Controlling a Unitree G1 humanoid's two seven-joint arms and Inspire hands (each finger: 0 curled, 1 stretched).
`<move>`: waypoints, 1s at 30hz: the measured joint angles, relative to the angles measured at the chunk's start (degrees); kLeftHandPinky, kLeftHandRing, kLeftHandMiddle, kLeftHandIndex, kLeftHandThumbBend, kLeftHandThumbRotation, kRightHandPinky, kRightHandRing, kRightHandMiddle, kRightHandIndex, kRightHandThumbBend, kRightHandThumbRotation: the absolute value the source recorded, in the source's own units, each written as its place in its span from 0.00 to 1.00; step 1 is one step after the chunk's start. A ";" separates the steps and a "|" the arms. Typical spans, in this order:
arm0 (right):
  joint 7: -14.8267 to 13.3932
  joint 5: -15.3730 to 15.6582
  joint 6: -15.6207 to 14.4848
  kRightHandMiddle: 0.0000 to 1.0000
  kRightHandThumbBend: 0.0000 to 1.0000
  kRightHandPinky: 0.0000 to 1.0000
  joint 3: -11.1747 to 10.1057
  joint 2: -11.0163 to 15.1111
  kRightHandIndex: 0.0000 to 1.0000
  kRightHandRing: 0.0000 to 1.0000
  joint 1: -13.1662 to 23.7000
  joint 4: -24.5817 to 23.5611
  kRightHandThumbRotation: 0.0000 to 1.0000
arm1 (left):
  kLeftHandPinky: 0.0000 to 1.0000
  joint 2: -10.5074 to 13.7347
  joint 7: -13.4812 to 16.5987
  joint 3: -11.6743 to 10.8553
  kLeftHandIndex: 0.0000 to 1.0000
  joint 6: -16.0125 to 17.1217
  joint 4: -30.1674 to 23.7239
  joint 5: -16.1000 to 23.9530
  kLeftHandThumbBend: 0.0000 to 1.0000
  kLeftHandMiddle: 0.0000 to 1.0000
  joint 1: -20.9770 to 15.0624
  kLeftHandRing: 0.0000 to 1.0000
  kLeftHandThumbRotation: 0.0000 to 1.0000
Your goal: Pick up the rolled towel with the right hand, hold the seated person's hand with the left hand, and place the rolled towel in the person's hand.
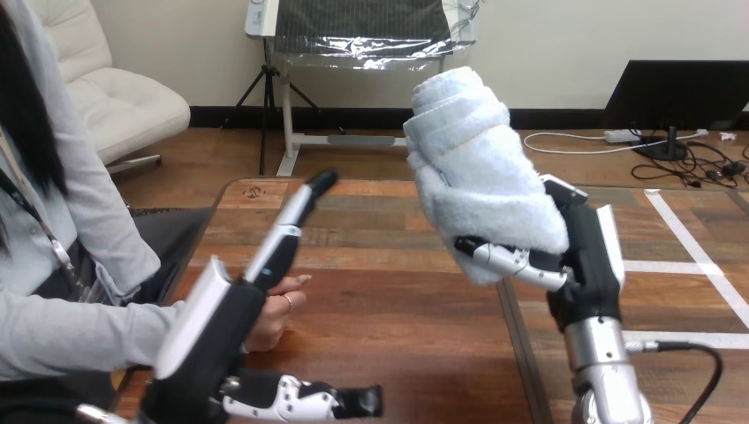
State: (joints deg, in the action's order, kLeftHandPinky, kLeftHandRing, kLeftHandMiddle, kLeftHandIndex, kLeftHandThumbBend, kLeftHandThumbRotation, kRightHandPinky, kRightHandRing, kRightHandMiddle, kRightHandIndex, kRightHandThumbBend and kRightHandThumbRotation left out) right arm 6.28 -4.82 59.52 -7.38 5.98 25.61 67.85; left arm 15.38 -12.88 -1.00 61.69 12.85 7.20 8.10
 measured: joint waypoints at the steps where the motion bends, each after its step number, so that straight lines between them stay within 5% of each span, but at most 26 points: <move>1: 0.35 -0.16 0.15 0.34 0.74 0.20 -0.05 -0.11 0.38 0.24 -0.23 -0.20 0.00 | 0.95 0.15 0.14 -0.22 0.99 -0.25 -0.08 0.23 1.00 1.00 0.00 0.99 0.40; 30: 7.85 -6.00 2.86 0.35 0.74 0.20 -0.46 -3.03 0.37 0.25 -5.69 -8.49 0.00 | 0.80 6.78 5.87 -11.09 0.94 -8.88 -7.61 13.78 1.00 0.96 0.98 0.90 0.29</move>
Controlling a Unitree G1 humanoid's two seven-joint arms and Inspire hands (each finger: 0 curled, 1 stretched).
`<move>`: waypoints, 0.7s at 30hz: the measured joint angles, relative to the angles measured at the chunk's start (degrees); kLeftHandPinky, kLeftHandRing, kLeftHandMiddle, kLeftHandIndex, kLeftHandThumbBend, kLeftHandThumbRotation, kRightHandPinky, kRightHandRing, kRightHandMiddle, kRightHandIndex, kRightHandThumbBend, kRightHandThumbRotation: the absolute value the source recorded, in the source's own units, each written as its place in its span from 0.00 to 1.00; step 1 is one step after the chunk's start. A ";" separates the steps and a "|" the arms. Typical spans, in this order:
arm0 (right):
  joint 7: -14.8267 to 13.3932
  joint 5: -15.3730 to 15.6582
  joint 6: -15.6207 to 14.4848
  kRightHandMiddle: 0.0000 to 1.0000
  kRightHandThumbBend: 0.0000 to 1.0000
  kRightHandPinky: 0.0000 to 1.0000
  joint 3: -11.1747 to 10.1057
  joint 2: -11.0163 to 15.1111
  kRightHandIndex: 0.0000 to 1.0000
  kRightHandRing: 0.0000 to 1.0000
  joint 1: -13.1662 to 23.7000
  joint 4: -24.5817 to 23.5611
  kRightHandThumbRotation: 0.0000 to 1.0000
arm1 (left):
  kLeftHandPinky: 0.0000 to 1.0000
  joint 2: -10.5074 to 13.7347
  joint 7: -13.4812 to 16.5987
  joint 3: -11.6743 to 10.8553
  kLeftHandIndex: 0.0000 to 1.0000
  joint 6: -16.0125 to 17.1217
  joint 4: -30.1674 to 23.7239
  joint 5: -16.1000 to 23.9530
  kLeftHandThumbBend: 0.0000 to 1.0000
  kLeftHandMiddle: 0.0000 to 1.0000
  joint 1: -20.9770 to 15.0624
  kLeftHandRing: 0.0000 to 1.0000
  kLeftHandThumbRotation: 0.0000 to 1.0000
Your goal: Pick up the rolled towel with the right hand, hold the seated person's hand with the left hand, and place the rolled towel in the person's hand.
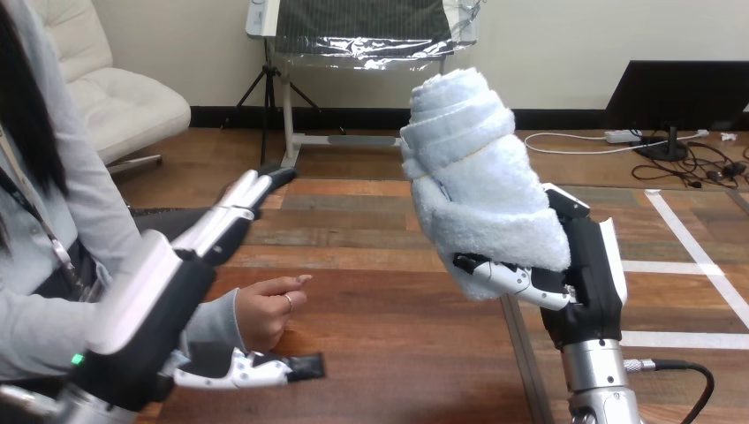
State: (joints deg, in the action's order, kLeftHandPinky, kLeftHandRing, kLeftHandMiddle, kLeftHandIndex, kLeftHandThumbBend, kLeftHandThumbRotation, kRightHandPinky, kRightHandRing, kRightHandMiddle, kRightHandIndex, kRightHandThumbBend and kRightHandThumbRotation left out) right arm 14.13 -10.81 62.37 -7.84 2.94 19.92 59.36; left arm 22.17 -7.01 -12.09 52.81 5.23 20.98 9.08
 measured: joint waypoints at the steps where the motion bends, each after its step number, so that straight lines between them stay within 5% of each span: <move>1: 0.06 -0.11 0.05 0.35 0.74 0.20 -0.01 -0.15 0.37 0.25 -0.14 -0.31 0.00 | 0.80 0.29 0.12 -0.16 0.94 -0.20 -0.04 0.17 1.00 0.96 0.00 0.90 0.28; 21: 0.57 -0.47 1.70 0.35 0.74 0.20 0.04 -1.23 0.37 0.26 -2.52 -3.05 0.00 | 0.82 7.74 0.46 -0.68 0.94 -4.94 1.49 2.17 1.00 0.93 -0.62 0.90 0.19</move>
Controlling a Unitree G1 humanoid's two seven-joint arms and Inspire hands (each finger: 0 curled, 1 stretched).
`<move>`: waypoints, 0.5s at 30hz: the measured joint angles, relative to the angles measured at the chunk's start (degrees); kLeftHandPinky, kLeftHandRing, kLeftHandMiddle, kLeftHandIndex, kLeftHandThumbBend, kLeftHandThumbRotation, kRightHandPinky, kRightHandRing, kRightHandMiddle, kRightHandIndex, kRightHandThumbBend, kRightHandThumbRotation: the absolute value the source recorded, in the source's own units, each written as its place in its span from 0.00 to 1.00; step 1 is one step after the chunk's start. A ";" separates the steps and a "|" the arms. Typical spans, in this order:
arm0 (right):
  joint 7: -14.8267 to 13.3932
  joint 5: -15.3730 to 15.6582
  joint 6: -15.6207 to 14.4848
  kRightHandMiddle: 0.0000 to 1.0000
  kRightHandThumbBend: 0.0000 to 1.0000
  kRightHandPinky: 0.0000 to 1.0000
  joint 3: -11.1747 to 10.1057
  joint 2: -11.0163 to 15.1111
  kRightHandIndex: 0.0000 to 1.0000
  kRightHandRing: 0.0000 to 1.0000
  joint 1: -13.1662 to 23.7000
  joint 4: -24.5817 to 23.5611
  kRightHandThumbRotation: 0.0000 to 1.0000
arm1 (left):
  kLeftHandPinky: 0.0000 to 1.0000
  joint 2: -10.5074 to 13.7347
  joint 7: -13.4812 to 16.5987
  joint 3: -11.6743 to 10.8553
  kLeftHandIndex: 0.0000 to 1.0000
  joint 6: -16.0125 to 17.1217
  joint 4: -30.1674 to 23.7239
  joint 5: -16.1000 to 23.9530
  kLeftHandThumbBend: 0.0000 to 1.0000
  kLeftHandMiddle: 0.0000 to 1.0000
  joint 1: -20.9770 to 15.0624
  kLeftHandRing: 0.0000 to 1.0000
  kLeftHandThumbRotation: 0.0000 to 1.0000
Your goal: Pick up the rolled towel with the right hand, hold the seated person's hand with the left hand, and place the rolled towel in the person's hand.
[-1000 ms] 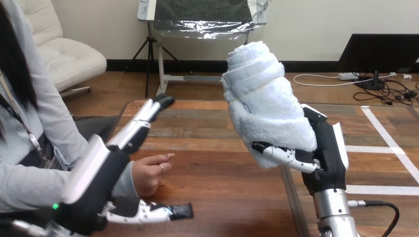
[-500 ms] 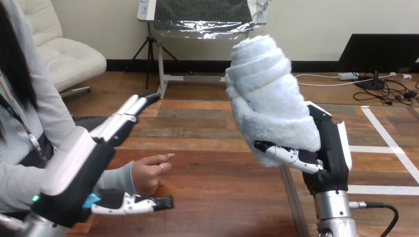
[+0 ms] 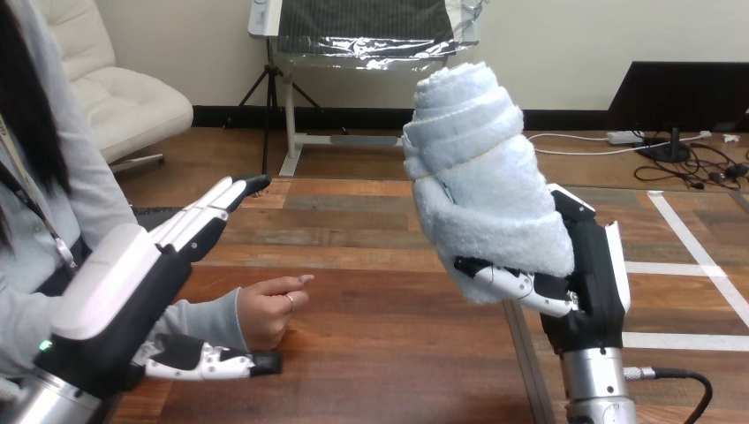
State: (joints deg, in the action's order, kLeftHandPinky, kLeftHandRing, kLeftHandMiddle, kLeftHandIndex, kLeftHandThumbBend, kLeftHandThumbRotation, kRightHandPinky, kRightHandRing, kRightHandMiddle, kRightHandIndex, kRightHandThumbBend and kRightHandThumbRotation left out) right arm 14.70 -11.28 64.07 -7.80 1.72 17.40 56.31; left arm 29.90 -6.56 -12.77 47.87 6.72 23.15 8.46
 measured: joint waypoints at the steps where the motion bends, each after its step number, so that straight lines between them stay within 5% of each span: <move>1: 0.02 0.00 0.13 0.35 0.74 0.20 0.00 -0.02 0.37 0.26 -0.12 -0.06 0.00 | 0.82 0.37 0.00 0.01 0.94 -0.18 0.37 0.00 1.00 0.93 -0.16 0.90 0.19; 15: -0.04 0.48 2.12 0.34 0.73 0.19 0.04 -0.12 0.37 0.25 -1.58 -1.31 0.00 | 0.82 4.81 -0.03 1.71 0.93 -1.30 7.08 2.78 1.00 0.91 -4.10 0.89 0.17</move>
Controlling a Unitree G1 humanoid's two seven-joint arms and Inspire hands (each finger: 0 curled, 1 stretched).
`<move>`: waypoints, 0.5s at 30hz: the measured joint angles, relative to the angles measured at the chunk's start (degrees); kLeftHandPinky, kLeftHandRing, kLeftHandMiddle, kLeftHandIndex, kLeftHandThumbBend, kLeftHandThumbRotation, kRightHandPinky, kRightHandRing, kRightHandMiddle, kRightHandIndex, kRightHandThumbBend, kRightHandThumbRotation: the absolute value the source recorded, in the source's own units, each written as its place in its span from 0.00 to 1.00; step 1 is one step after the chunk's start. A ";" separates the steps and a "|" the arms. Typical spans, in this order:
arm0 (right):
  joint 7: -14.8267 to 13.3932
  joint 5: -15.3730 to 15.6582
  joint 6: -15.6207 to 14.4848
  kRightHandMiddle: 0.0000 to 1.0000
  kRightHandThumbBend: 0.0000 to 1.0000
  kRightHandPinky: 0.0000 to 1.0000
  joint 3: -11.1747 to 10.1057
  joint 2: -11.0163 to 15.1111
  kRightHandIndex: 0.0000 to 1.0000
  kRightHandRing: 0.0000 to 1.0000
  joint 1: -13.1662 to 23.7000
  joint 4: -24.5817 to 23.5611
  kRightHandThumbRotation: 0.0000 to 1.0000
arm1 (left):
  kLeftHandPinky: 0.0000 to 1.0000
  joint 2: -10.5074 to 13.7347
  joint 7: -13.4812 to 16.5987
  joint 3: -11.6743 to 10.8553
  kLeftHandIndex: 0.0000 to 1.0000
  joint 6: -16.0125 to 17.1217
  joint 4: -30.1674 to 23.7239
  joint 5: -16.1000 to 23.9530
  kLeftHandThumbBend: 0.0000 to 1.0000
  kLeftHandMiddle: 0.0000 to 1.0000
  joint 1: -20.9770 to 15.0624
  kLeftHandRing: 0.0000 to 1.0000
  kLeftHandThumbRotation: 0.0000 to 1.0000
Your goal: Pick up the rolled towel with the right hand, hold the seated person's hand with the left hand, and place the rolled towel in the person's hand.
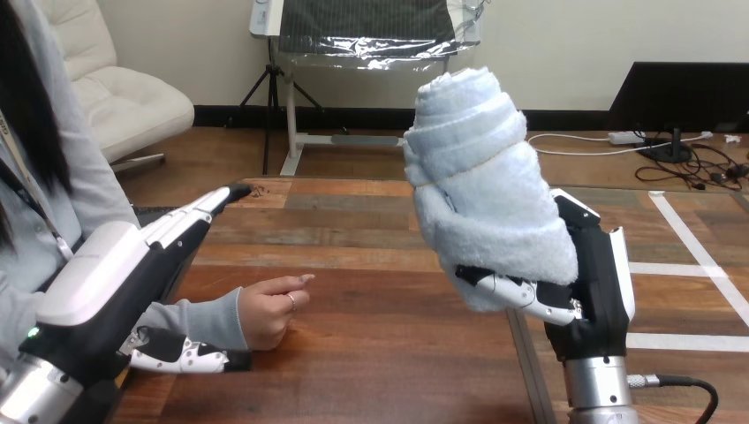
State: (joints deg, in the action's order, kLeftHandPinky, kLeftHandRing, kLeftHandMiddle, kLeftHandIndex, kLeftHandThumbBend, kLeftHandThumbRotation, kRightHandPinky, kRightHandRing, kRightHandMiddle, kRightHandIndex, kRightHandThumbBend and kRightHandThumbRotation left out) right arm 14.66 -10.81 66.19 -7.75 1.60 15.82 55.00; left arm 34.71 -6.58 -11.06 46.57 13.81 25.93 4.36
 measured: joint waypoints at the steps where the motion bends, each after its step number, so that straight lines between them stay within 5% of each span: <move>1: 0.05 -0.04 0.02 0.34 0.73 0.19 0.00 -0.01 0.37 0.25 -0.02 -0.05 0.00 | 0.82 0.29 0.00 0.25 0.93 -0.06 0.49 0.32 1.00 0.91 -0.30 0.89 0.18; 15: 3.45 -3.73 -0.59 0.34 0.73 0.18 0.16 -0.26 0.37 0.24 -0.60 -1.72 0.00 | 0.82 2.49 -0.59 4.75 0.90 -4.70 4.70 4.98 1.00 0.90 -4.21 0.89 0.26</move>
State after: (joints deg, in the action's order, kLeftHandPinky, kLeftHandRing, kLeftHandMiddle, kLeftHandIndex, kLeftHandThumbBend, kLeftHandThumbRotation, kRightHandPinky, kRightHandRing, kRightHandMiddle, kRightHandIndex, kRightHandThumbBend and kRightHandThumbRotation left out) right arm 18.11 -14.53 65.60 -7.60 1.35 15.22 53.28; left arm 37.20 -7.18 -6.31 41.87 18.51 30.91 0.14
